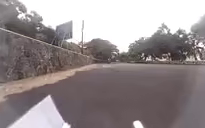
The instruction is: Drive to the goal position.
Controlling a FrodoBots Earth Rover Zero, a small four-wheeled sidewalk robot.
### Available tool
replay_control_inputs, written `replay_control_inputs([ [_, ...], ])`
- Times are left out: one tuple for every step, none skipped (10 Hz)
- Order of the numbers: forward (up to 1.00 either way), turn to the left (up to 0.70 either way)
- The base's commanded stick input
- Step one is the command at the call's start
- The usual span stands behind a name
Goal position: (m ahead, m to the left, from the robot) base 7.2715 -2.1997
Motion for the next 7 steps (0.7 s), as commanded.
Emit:
replay_control_inputs([
  [1.00,-0.37],
  [1.00,-0.37],
  [1.00,-0.37],
  [1.00,-0.22],
  [1.00,-0.06],
  [1.00,-0.06],
  [1.00,-0.15],
])
